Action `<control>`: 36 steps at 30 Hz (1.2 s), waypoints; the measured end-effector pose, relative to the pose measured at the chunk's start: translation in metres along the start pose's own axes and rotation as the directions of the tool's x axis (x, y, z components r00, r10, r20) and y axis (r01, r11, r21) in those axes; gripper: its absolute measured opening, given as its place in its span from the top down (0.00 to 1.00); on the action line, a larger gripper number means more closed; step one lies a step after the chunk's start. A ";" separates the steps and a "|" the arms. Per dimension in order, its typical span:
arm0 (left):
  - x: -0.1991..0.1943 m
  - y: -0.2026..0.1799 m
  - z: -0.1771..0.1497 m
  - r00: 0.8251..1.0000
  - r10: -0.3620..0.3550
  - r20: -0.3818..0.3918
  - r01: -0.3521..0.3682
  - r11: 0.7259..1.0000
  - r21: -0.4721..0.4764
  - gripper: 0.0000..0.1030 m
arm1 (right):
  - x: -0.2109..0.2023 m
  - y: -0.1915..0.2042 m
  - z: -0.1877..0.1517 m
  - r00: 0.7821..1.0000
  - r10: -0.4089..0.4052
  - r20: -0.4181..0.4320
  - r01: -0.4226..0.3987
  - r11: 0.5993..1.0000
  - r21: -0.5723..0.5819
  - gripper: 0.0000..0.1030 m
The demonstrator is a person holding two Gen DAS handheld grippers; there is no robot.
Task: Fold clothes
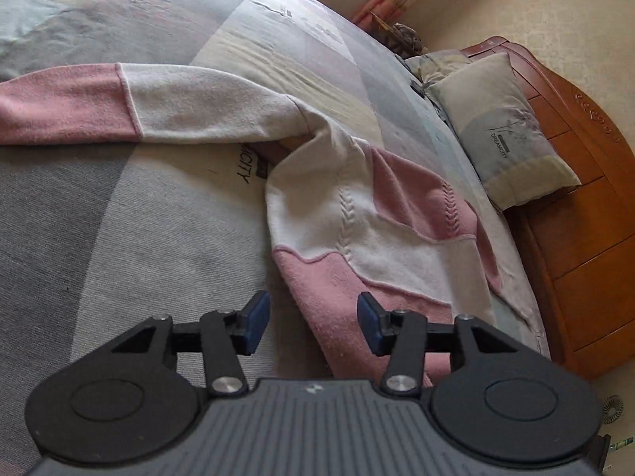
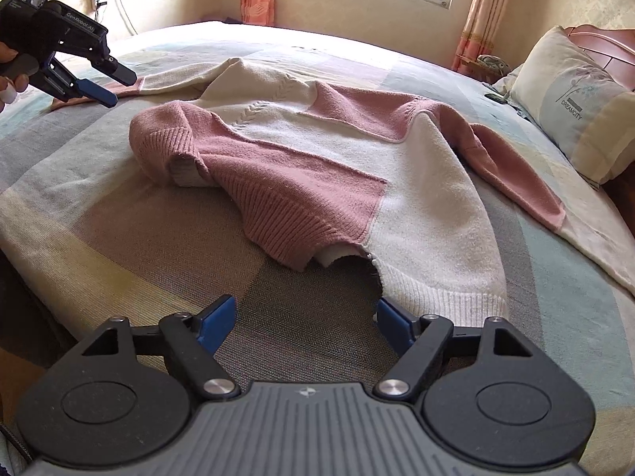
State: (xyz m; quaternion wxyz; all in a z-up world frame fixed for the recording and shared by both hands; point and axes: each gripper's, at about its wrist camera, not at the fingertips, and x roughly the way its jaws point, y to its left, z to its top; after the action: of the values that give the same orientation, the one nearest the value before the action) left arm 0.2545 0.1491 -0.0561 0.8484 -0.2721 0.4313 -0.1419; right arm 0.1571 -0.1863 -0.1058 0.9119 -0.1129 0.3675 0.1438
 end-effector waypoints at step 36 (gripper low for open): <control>0.081 0.027 -0.039 0.939 -0.345 -0.002 0.332 0.907 -0.260 0.32 | 0.094 -0.210 -0.009 0.859 0.473 0.196 -0.443 0.493 0.749 0.00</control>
State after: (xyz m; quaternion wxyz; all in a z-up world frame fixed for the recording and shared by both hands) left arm 0.2706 0.1189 -0.1438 0.7582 -0.4464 0.4123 -0.2364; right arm 0.2889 -0.3683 -0.1567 0.7914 0.3878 0.4251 0.2065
